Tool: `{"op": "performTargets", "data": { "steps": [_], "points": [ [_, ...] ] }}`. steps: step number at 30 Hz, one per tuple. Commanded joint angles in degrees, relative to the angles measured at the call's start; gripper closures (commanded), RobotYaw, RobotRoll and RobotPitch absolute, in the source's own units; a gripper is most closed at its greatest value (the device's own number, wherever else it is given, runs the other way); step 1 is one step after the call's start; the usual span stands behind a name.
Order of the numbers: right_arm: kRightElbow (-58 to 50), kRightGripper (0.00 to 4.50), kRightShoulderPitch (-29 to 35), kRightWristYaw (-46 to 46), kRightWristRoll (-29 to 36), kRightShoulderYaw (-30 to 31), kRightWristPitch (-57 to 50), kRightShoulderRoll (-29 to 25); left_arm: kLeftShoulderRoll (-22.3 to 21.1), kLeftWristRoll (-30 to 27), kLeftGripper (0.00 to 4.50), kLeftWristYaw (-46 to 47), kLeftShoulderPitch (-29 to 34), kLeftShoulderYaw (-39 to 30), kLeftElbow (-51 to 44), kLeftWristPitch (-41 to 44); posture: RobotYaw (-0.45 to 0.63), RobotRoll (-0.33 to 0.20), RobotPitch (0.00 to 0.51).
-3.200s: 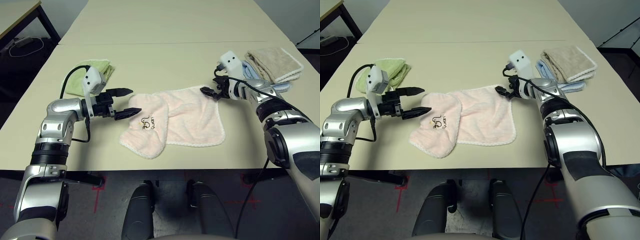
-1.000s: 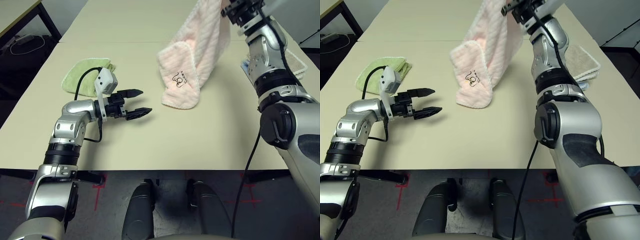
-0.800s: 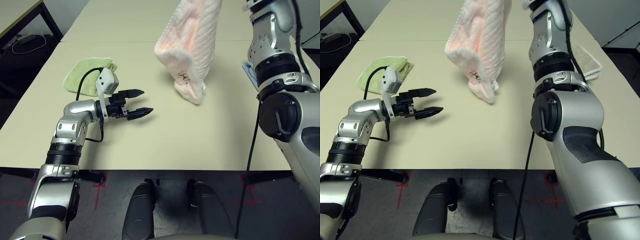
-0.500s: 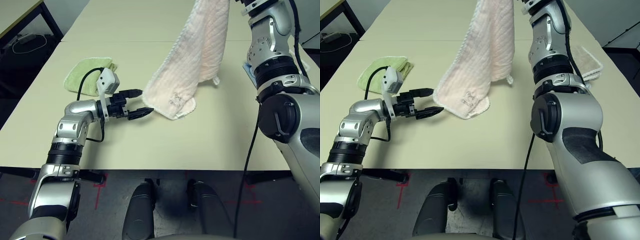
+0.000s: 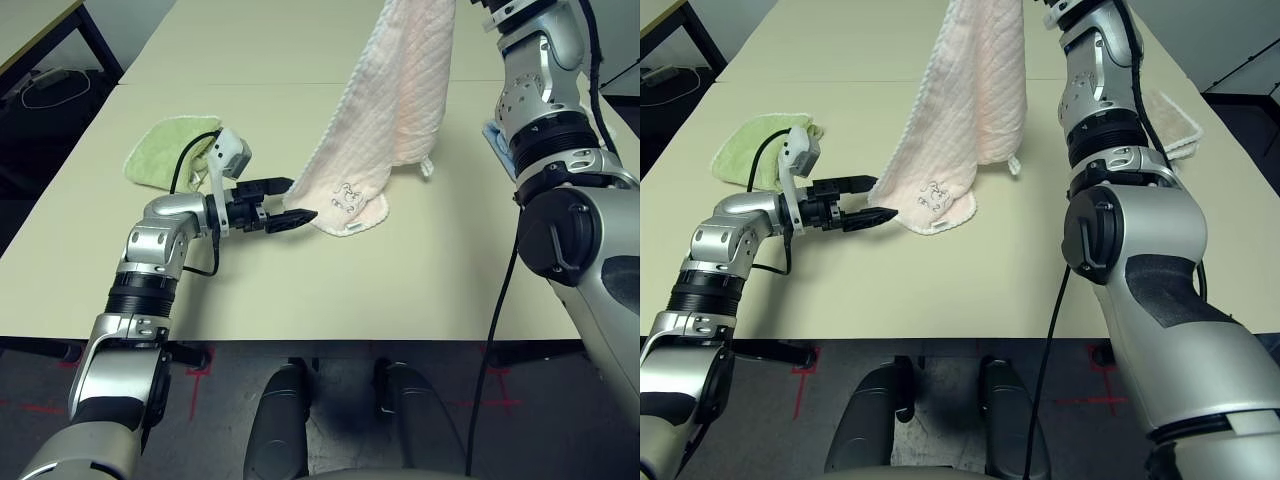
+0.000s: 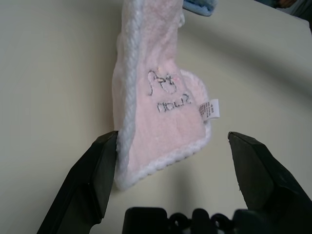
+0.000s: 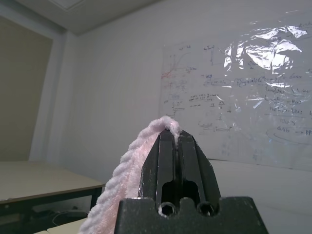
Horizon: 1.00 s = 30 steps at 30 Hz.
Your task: Fold the towel and set it aside.
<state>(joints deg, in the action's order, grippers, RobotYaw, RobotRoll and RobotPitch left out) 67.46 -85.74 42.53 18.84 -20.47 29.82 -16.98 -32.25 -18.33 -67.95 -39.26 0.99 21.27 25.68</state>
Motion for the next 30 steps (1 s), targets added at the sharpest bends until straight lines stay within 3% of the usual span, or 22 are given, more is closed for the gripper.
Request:
{"op": "performTargets", "data": {
  "steps": [1, 21, 24, 30],
  "points": [
    [-0.7, 4.46, 0.3, 0.6, -0.1, 0.3, -0.1, -0.3, -0.6, -0.6, 0.0, 0.9, 1.7, -1.0, 0.7, 1.2, 0.02, 0.0, 0.18],
    [-1.4, 4.46, 0.7, 0.8, -0.3, 0.9, -0.4, -0.6, 3.3, -2.6, 0.0, 4.4, -2.1, -2.8, 6.3, 6.2, 0.01, 0.0, 0.176],
    [-1.4, 4.5, 0.7, 0.7, -0.2, 1.1, -0.3, -0.6, 3.3, -2.4, 0.49, 3.8, -2.6, -2.5, 7.0, 6.5, 0.01, 0.0, 0.176],
    [-1.4, 4.5, 0.5, 0.6, -0.1, 1.2, -0.4, -0.7, 2.0, -1.3, 2.79, 2.7, -1.9, -0.5, 7.0, 8.1, 0.01, 0.0, 0.174]
  ]
}}
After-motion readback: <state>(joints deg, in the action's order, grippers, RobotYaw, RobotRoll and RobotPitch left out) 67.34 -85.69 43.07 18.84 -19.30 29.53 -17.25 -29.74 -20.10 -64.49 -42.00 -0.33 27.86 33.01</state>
